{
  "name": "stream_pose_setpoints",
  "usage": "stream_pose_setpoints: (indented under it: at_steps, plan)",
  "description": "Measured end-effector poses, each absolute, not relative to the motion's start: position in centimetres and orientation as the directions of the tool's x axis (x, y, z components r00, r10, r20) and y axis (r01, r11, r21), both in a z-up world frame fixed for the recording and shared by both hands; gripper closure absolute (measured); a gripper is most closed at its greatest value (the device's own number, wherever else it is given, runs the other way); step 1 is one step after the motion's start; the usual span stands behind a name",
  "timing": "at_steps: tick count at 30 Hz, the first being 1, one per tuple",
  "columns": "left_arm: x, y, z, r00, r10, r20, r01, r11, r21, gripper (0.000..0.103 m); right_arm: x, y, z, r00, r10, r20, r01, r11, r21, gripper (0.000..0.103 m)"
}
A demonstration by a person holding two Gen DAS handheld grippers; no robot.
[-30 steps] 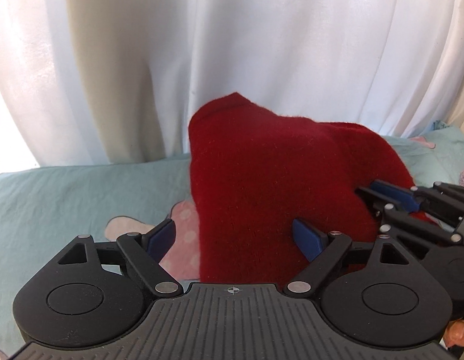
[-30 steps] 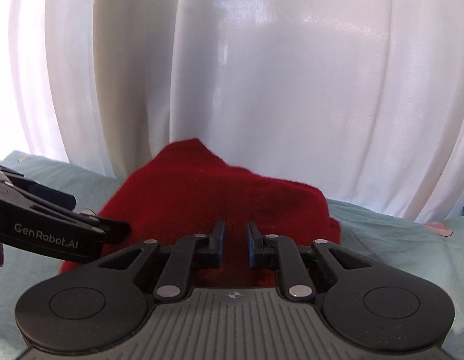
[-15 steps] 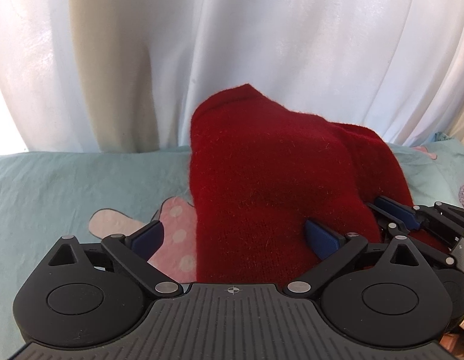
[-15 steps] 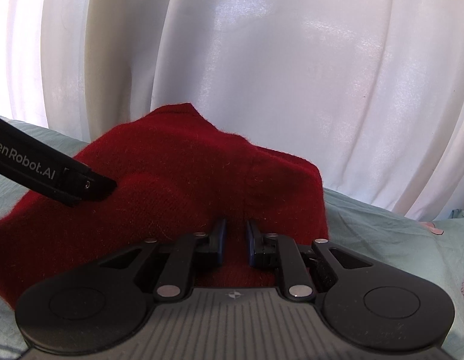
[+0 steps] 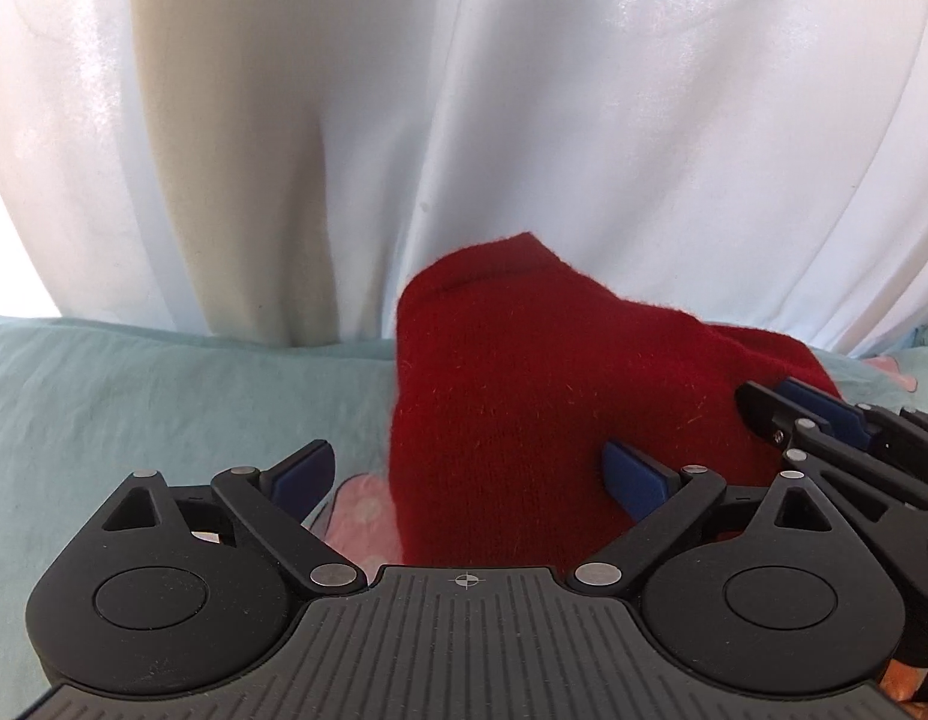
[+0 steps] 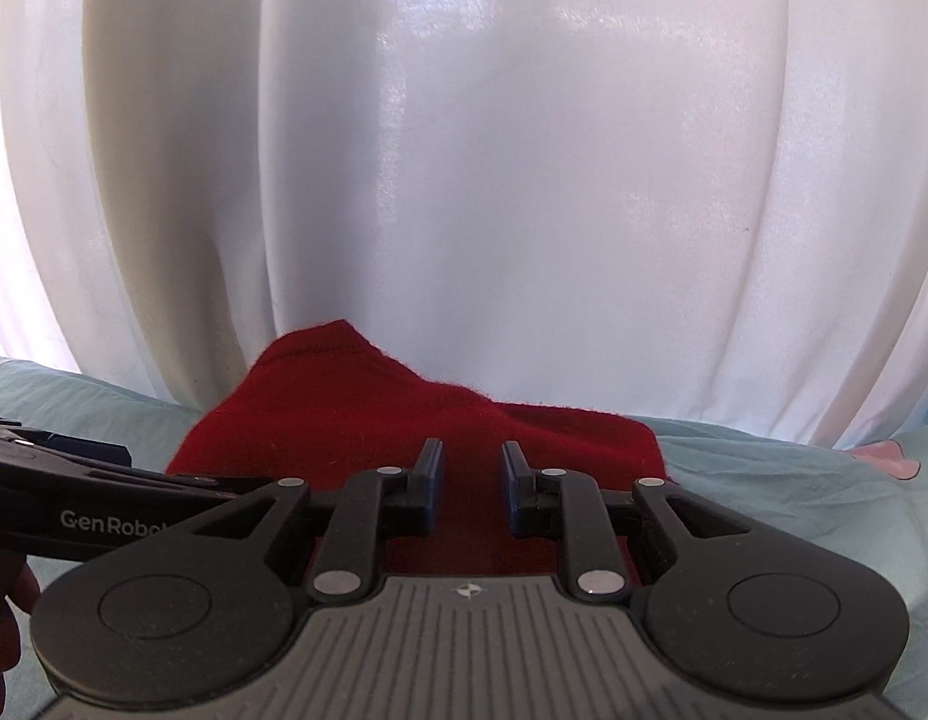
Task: Fold small clothes
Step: 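Press the folded red cardigan bundle flat with both open grippers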
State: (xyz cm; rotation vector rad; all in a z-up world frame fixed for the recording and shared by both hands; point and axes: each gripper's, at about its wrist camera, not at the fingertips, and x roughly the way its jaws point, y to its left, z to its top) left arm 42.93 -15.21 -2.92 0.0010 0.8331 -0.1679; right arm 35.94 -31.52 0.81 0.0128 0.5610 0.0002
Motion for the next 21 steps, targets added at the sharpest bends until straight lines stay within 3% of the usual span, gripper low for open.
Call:
stream_pose_setpoints:
  at_steps: [4,10,17,21]
  plan:
    - [43.4,-16.2,-4.4,0.666,-0.138,-0.733,0.149,0.987,-0.05,0.0,36.9,-32.1,-1.1,0.82,-0.049,-0.57,0.044,0.999,-0.024,0.075]
    - [42.4,-17.5,-5.5,0.742,-0.093,-0.664,0.147,0.989,0.026,0.0,37.3,-33.5,-3.2,0.853,-0.04,-0.521,0.052,0.999,0.008,0.068]
    - [42.0,-17.2,-5.8,0.766,-0.089,-0.636,0.127,0.992,0.014,0.0,37.2,-33.6,-3.9,0.873,-0.051,-0.485,0.074,0.997,0.028,0.066]
    - [41.8,-15.6,-5.4,0.737,-0.145,-0.66,0.145,0.988,-0.054,0.0,36.2,-33.7,-3.3,0.873,-0.034,-0.486,0.061,0.997,0.04,0.062]
